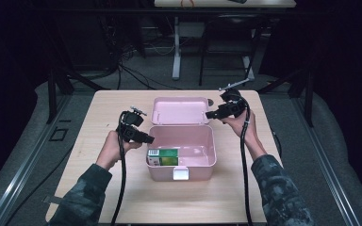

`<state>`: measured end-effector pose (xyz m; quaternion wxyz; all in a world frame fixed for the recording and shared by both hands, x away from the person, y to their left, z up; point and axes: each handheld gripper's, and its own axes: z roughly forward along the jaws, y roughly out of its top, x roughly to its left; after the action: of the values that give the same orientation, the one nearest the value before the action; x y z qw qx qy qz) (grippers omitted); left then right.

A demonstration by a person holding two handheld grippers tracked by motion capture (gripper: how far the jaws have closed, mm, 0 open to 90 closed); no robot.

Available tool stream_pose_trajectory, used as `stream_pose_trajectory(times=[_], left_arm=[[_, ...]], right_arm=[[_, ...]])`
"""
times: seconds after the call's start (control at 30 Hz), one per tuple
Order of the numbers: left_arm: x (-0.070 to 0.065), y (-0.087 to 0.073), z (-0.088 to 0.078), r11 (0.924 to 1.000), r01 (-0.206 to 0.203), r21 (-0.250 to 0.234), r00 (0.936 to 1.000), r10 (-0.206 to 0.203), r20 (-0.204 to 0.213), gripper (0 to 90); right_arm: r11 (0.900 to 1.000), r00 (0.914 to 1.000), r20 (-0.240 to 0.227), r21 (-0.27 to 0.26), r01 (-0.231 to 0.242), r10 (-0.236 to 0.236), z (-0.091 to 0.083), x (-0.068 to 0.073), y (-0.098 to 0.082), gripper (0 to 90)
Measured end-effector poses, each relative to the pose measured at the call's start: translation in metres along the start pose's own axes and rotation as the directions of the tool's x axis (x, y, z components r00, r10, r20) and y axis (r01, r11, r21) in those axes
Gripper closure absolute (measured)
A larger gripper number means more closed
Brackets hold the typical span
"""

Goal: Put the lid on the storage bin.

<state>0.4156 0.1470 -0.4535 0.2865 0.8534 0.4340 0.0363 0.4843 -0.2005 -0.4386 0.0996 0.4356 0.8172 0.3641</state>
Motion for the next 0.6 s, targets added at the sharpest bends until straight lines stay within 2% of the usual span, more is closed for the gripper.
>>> stream_pose_trajectory(times=[0.2, 0.33, 0.6], left_arm=[[-0.001, -0.004, 0.001, 0.9995, 0.016, -0.028, 0.9998, -0.016, -0.010, 66.1], [-0.002, -0.005, 0.001, 0.9996, 0.007, -0.027, 0.9998, -0.008, -0.019, 66.3], [-0.002, -0.006, 0.002, 0.9993, 0.002, -0.038, 0.9998, -0.003, -0.018, 66.4]], right_arm=[[0.999, 0.9993, 0.027, 0.023, -0.028, 0.028, 0.018, -0.007, 0.010, 38.5], [0.999, 0.9981, 0.054, 0.044, -0.033, 0.031, 0.031, -0.009, 0.012, 45.4], [0.996, 0.9922, 0.097, 0.039, -0.083, 0.078, 0.058, -0.014, 0.013, 57.3]])
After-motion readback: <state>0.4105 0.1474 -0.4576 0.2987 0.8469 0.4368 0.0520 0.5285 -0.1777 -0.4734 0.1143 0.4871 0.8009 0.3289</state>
